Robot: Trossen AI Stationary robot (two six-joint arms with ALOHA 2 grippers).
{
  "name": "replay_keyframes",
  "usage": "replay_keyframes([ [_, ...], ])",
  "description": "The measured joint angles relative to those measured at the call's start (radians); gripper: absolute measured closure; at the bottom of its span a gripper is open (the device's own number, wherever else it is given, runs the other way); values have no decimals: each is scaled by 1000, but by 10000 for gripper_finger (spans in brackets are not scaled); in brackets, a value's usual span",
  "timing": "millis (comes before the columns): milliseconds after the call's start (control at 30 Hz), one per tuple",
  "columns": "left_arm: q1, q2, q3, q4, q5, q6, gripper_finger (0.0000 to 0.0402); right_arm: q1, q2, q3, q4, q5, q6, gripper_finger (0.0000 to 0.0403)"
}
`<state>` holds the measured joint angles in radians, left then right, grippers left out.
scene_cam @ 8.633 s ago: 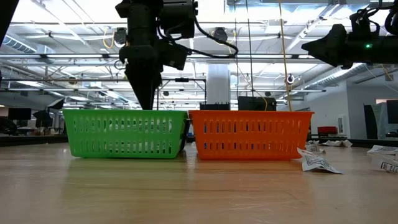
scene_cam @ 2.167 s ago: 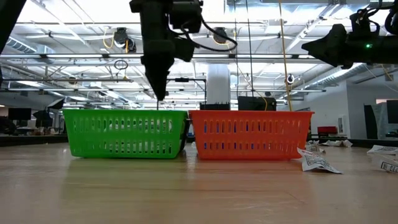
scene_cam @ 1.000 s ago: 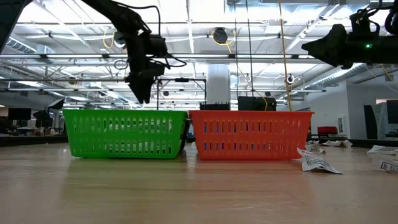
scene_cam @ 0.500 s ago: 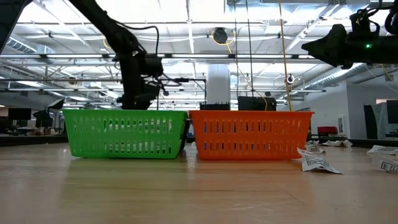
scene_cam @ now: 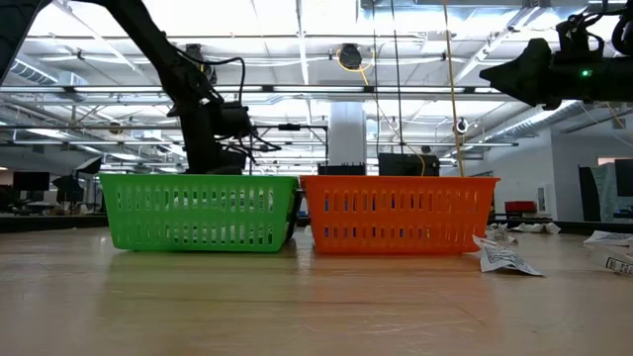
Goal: Pick & Place First Aid Supplies
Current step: Put the towelette pack into the black bin
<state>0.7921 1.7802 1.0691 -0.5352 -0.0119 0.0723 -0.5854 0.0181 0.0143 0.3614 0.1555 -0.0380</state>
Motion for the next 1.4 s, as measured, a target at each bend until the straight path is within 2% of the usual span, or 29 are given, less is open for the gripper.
replay_keyframes([
  [167,5,0,0,1,12,0,169,0,0,0,0,0,0,140],
  [433,24,0,0,-17,8,-1,288,0,0,0,0,0,0,140],
  [600,35,0,0,-46,42,9,374,0,0,0,0,0,0,140],
  [667,39,0,0,-46,65,19,394,0,0,0,0,0,0,140],
  [967,40,-8,0,-54,72,27,400,0,0,0,0,0,0,140],
  [1400,43,-255,0,-179,68,57,401,0,0,0,0,0,0,140],
])
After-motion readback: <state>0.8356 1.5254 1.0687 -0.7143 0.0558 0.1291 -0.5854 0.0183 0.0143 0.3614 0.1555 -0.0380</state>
